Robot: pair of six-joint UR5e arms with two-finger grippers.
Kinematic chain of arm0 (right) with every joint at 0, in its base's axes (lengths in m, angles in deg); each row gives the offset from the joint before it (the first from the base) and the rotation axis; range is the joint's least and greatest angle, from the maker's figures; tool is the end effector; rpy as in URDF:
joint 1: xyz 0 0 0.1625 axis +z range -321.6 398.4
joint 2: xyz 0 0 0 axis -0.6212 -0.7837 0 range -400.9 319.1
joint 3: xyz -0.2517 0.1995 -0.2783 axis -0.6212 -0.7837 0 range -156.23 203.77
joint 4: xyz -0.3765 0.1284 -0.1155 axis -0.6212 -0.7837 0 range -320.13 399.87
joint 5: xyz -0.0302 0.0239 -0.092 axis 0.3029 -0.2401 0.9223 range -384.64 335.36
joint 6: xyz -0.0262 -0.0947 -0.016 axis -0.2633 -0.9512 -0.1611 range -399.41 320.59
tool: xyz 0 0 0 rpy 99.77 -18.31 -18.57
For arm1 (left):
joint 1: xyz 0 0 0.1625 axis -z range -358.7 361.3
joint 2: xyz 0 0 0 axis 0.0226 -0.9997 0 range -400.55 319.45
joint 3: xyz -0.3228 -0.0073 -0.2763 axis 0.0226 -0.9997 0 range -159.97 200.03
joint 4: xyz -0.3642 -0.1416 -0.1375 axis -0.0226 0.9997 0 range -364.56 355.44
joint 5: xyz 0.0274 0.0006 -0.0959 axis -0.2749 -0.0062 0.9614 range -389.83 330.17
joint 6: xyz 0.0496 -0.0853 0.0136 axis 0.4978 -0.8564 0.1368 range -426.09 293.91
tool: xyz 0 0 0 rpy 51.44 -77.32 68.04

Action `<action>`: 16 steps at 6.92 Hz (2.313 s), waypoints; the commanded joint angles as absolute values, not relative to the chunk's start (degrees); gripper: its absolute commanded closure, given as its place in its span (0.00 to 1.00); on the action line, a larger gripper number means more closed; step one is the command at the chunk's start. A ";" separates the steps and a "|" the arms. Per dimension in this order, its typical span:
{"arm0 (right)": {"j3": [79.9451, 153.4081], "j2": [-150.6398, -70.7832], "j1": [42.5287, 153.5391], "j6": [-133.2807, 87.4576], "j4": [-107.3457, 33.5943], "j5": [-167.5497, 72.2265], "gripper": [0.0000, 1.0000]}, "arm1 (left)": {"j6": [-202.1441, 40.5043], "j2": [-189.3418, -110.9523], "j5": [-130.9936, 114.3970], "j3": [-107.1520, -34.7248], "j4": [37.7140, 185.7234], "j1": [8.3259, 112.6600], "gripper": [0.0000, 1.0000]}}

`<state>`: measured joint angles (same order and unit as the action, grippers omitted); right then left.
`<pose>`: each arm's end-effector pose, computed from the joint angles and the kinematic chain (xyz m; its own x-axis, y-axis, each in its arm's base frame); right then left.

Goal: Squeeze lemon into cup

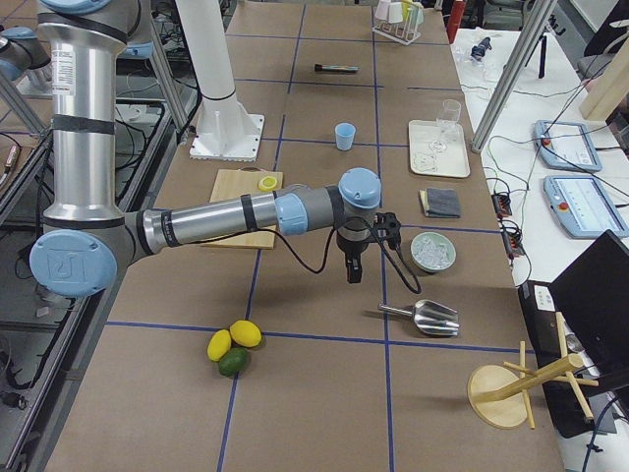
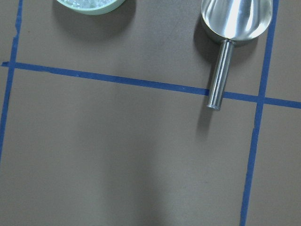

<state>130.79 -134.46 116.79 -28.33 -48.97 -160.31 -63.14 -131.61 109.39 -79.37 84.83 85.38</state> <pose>-0.0336 -0.4720 0.5375 0.6735 -0.1294 0.7278 0.0666 0.9912 0.1146 -0.0058 -0.5062 0.5632 0.6302 0.2463 -0.7364 -0.1341 0.9686 0.2092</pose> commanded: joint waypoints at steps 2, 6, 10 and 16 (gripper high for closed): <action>136.61 -134.86 113.82 -22.38 -48.90 -160.95 0.00 | -63.10 -131.61 109.65 -79.55 90.43 84.89 0.00; 141.54 -137.40 94.35 11.69 -28.81 -157.55 0.00 | -63.10 -131.26 109.65 -79.02 94.58 84.53 0.00; 147.43 -133.72 61.50 37.96 -29.21 -132.98 0.00 | -63.28 -131.26 109.65 -79.11 95.81 84.53 0.00; 146.64 -127.20 50.81 43.11 -43.45 -120.97 0.00 | -63.28 -131.17 109.74 -79.29 95.81 84.53 0.00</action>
<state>146.71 -126.34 52.21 42.44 -43.04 -122.10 -63.28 -131.17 109.74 -79.28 95.81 84.55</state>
